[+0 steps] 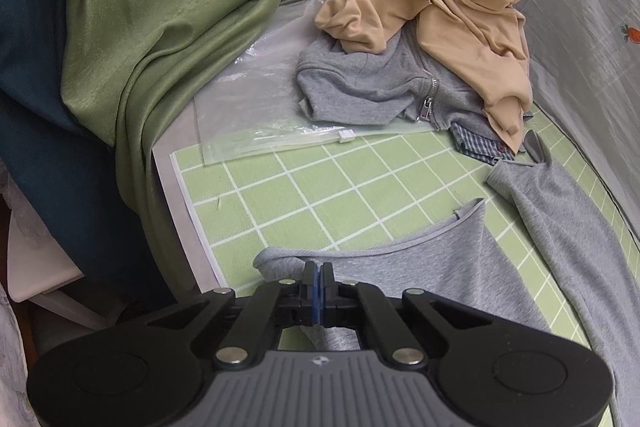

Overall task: Fold clothes
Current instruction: 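Lift the waistband corner with the right gripper and fold it over the leg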

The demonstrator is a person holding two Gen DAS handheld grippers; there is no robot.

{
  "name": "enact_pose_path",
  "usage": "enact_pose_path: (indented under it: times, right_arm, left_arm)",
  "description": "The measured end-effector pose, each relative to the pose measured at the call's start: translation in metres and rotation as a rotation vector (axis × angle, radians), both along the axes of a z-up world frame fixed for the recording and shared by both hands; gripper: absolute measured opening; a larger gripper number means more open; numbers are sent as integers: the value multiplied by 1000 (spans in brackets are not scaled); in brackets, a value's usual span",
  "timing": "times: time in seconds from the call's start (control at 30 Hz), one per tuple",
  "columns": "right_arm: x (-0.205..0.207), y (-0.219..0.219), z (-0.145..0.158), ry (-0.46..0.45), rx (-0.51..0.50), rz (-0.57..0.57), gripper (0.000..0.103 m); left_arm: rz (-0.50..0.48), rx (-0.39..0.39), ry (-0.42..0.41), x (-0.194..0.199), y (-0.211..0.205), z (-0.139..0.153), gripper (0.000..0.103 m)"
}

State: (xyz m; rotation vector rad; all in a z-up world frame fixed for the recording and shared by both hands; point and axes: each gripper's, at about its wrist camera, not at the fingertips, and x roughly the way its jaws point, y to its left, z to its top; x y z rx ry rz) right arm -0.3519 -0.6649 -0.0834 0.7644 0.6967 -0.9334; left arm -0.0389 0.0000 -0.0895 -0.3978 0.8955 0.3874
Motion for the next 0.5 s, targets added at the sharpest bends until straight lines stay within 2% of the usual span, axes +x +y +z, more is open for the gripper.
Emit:
enact_pose_path:
  times: [0.2, 0.33, 0.5]
  right_arm:
    - [-7, 1, 9, -85, 15, -35, 3]
    - [-9, 3, 22, -147, -10, -39, 3]
    - [-11, -1, 41, -287, -20, -98, 3]
  left_arm:
    - [-8, -4, -30, 5, -3, 22, 0]
    - [-21, -9, -67, 10, -3, 43, 0]
    - [-49, 6, -134, 19, -10, 78, 0]
